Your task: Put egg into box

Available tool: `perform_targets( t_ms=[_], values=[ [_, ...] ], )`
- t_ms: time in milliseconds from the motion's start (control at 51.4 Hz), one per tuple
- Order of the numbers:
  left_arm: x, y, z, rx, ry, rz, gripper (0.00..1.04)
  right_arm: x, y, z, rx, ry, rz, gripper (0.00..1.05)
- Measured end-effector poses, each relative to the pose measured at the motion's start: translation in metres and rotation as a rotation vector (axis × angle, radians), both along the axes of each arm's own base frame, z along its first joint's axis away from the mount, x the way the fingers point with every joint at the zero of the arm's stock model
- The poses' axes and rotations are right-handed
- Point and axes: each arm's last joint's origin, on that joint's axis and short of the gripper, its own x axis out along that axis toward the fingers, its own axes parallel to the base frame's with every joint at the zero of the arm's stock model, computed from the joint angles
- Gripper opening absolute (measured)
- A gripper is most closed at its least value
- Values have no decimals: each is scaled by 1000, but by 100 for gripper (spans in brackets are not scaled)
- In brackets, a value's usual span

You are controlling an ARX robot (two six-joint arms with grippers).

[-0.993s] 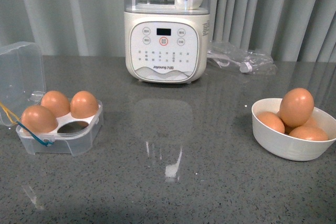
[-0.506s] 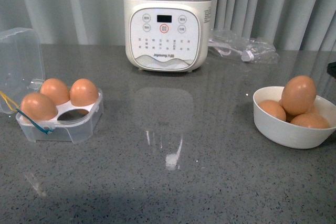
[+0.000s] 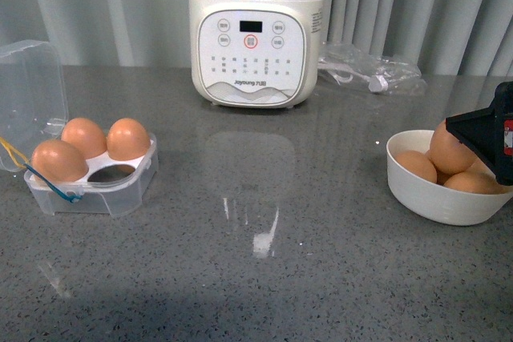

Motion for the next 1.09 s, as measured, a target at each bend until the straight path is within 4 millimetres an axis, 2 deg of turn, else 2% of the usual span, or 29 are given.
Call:
perform_targets(
  t_ms=[740,915,993,1090],
  values=[
    [0,0,0,0,0,0,98,20,-11,-24,38,48,-9,97],
    [0,0,0,0,0,0,98,28,-10,-23,40,43,3,66],
    [0,0,0,0,0,0,98,29,-9,-24,39,46,7,55],
    [0,0,0,0,0,0,98,29,-8,-24,40,47,14,50]
  ],
)
